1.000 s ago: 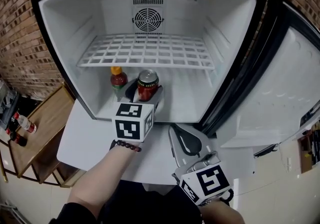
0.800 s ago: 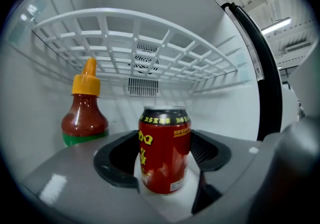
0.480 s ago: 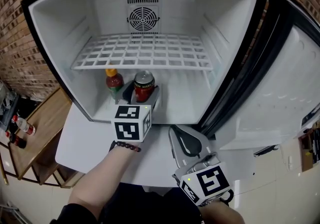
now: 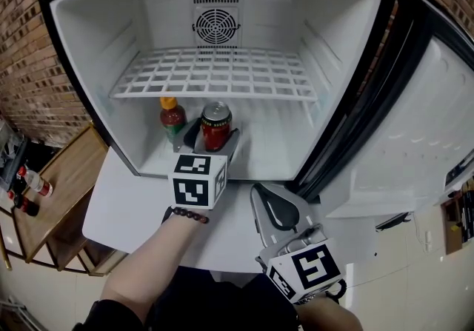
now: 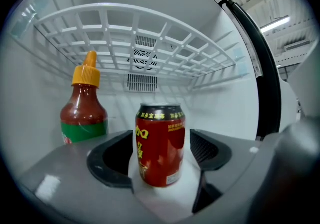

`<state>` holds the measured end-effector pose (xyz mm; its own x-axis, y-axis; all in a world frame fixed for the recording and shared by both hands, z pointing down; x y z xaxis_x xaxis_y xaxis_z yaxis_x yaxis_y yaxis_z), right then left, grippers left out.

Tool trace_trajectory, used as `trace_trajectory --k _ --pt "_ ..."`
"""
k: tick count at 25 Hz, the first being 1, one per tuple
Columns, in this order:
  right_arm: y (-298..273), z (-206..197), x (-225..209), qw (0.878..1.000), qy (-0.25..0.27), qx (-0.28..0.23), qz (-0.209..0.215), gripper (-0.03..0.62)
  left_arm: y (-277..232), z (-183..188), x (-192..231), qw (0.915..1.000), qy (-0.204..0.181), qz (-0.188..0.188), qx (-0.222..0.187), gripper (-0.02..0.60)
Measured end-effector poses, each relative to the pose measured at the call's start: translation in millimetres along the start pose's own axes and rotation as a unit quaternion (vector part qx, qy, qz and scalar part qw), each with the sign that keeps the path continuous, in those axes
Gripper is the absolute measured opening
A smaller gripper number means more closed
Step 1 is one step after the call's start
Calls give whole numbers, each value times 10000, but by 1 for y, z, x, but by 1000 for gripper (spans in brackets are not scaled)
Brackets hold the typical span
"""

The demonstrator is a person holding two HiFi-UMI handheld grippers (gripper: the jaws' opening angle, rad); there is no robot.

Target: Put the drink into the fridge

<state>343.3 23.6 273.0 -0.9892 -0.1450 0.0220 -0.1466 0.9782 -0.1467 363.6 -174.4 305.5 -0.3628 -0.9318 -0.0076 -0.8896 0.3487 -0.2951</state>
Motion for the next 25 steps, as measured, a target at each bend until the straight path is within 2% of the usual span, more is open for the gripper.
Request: trace_trajectory --k 7,13,19,25 --pt "9 6 11 10000 56 -38 -3 0 19 1 -4 10000 51 -26 -46 341" --pt "22 7 37 10000 13 -78 36 0 59 -2 -9 9998 79 -69 -191 339" --pt "41 -8 78 9999 -78 26 107 0 112 -16 -12 9993 122 -141 -319 335" --pt "66 -11 126 9999 -17 33 158 0 169 -33 -11 9990 114 -115 -409 293"
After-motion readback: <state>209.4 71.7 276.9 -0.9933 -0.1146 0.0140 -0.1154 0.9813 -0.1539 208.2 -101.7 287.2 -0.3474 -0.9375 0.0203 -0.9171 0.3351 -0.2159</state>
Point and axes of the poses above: the fingertips, and each gripper's own axes: y backward along the fingers, x to its left, z out of its top, the point moved 6 cm from there along y, backward along the fingers, and after that the axes turned 7 degrees about x, right-handed, at the moved point
